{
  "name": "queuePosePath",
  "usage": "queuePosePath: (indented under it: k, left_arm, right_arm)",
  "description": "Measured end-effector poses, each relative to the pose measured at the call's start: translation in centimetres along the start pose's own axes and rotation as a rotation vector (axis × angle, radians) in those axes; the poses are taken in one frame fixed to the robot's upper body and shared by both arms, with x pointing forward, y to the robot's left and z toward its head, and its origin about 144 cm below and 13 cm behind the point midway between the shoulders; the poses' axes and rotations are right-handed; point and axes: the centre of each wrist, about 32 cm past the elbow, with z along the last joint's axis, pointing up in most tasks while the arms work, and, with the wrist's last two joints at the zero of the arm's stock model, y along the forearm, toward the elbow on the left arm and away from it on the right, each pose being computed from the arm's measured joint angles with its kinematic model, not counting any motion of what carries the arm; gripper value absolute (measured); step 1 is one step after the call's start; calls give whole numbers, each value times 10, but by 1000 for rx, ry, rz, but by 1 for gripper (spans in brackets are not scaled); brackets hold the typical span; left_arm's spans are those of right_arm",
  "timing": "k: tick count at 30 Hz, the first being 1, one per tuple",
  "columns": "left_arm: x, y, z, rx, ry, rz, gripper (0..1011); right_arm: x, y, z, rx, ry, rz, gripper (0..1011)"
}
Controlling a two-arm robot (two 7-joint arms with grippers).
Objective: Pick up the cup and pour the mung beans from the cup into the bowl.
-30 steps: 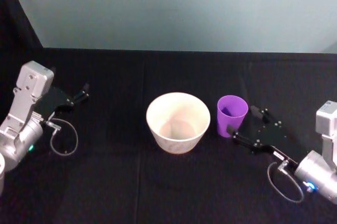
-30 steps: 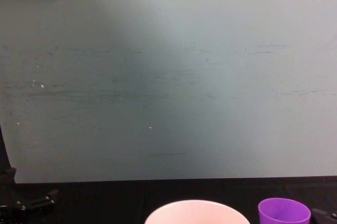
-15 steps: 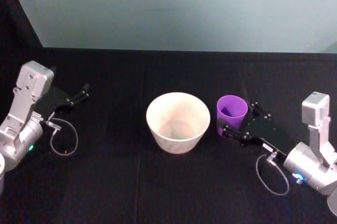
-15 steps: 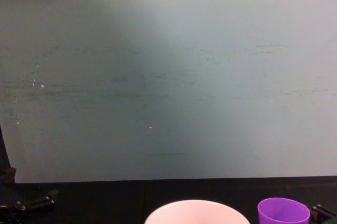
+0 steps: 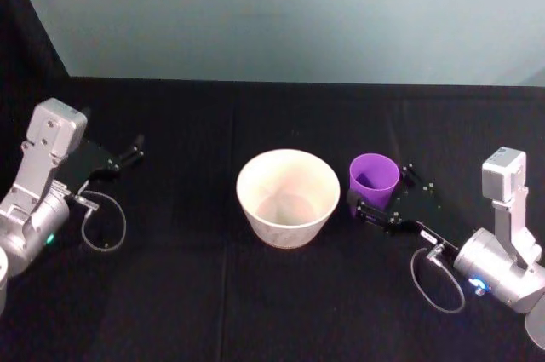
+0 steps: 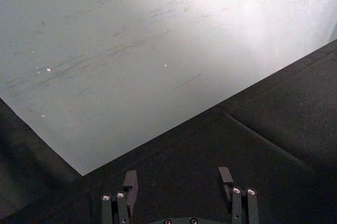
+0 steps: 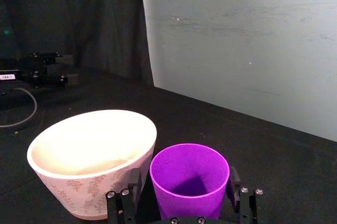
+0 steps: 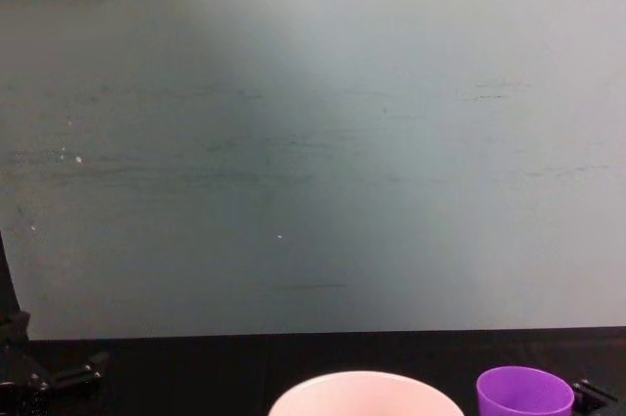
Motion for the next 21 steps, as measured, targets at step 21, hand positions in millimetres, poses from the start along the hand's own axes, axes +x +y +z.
queuePosePath:
  k: [21]
  left_arm:
    - [0,0,0,0,0,0,1000]
  right_arm:
    - [0,-1,0,2,1,-1,746]
